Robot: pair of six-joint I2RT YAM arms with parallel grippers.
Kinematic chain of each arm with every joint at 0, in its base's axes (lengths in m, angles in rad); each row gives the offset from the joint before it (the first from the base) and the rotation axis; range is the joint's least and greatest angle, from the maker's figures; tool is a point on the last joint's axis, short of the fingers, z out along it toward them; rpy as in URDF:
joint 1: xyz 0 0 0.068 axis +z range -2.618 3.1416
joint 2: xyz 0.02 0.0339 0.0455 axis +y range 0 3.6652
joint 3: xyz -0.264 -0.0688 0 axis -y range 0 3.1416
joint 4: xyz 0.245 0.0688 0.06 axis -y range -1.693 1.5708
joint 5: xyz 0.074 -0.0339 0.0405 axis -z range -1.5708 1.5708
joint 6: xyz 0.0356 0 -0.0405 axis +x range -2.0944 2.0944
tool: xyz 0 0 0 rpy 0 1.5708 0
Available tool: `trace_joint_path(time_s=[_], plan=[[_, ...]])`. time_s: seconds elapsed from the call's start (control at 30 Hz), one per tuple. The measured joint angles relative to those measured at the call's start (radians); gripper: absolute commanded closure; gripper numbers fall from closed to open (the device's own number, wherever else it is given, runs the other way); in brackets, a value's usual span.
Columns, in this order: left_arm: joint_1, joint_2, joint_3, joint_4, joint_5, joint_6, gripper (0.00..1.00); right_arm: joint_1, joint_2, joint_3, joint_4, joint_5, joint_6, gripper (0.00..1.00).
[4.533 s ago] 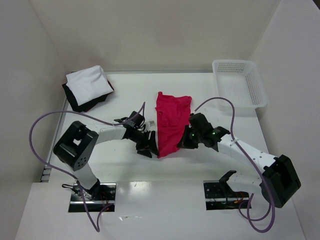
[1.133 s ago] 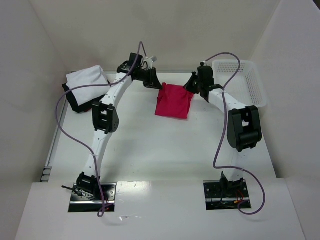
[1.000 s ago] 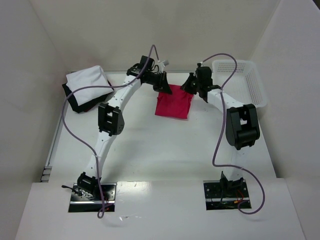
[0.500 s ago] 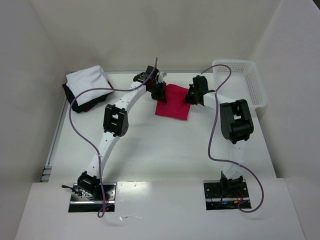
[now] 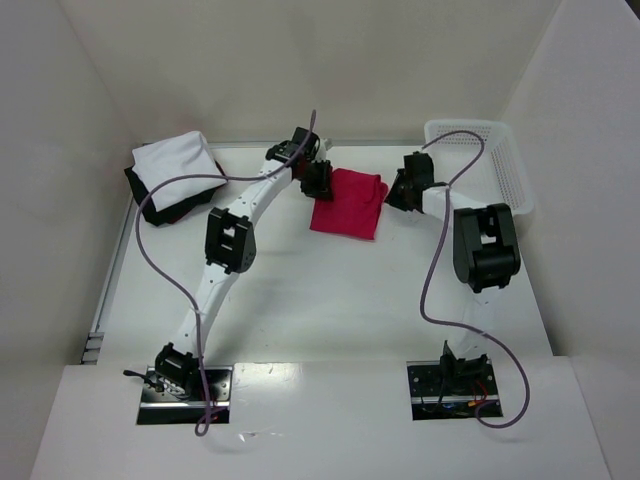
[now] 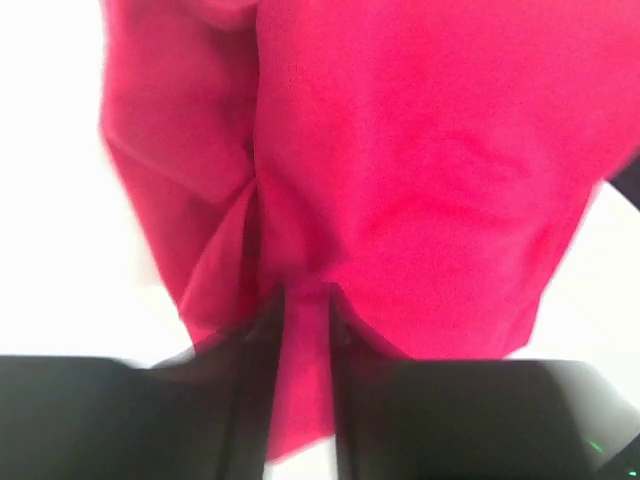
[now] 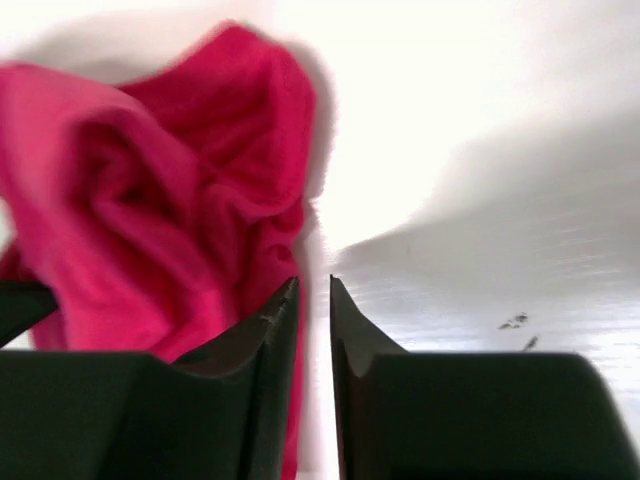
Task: Fold and stack the t-shirts
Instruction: Fold the long partially folded tshirt into a neat square
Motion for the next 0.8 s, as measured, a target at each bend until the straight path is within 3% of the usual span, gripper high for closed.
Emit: trace_joint_path(time_s=[0.03,0.1,0.13,0.2,0.27,0.37,0.6,0.8], plan=[[0.001,-0.013,-0.004,-0.003,-0.005,0.012,0.51,-0.002,-0.017,0.0,0.0,-0.001,-0.004,0.68],[0.006,-0.056,-0.028,-0.005,-0.018,0.024,0.39,-0.002,-0.061,0.0,0.001,-0.007,-0.011,0.58],[0.009,-0.081,-0.044,-0.002,-0.024,0.028,0.26,-0.001,-0.086,0.002,0.001,-0.014,-0.016,0.54],[0.019,-0.157,-0.115,0.031,-0.027,0.041,0.17,-0.001,-0.13,0.014,-0.003,-0.029,-0.024,0.42],[0.032,-0.225,-0.185,0.072,-0.019,0.049,0.11,-0.001,-0.159,0.034,-0.004,-0.046,-0.032,0.38],[0.058,-0.319,-0.342,0.185,0.028,0.045,0.11,-0.001,-0.191,0.043,-0.006,-0.067,-0.045,0.3],[0.138,-0.378,-0.749,0.437,0.158,-0.008,0.11,-0.001,-0.196,0.042,-0.055,-0.109,-0.057,0.27],[0.157,-0.371,-0.782,0.548,0.245,-0.044,0.1,-0.001,-0.202,0.033,-0.089,-0.136,-0.06,0.26]])
